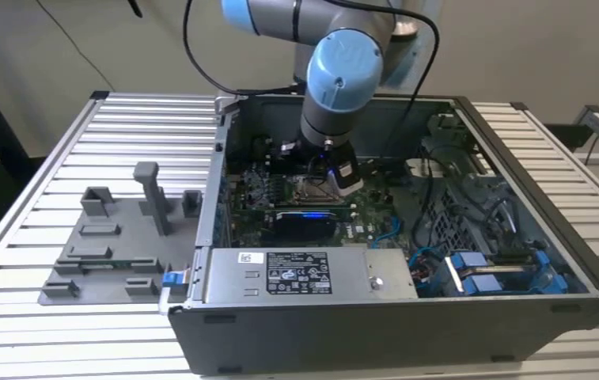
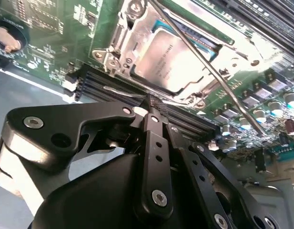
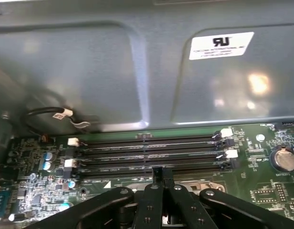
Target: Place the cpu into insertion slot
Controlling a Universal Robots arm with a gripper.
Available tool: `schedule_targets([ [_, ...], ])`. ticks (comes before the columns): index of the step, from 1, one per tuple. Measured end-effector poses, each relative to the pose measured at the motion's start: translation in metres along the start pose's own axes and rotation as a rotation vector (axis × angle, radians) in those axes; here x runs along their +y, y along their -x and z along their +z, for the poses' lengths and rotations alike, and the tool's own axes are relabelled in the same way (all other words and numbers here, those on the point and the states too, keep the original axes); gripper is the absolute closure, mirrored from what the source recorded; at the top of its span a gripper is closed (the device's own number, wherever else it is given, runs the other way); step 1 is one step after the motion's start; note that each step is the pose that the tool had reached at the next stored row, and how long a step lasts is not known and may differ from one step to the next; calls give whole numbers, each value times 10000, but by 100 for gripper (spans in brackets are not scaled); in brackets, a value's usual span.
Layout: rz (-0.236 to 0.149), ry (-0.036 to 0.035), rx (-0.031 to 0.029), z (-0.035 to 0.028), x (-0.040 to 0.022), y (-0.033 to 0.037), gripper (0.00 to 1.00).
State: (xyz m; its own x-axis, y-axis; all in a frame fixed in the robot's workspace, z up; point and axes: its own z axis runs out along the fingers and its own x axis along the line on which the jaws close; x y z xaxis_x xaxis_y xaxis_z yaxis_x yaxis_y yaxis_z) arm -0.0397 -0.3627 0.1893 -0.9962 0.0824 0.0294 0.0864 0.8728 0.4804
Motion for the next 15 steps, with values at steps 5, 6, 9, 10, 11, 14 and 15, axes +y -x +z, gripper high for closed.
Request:
schedule_targets([
  [5,23,-10,67,10,3,77,89],
  [6,30,-15,84,13,3,93,89],
  [9,50,-43,139,28,6,137,89],
  [10,53,-51,150,33,10,148,89],
  [11,53,-54,158,38,14,159,89],
  [14,51,-58,178,52,26,188,89],
  [15,52,-60,186,54,29,196,89],
])
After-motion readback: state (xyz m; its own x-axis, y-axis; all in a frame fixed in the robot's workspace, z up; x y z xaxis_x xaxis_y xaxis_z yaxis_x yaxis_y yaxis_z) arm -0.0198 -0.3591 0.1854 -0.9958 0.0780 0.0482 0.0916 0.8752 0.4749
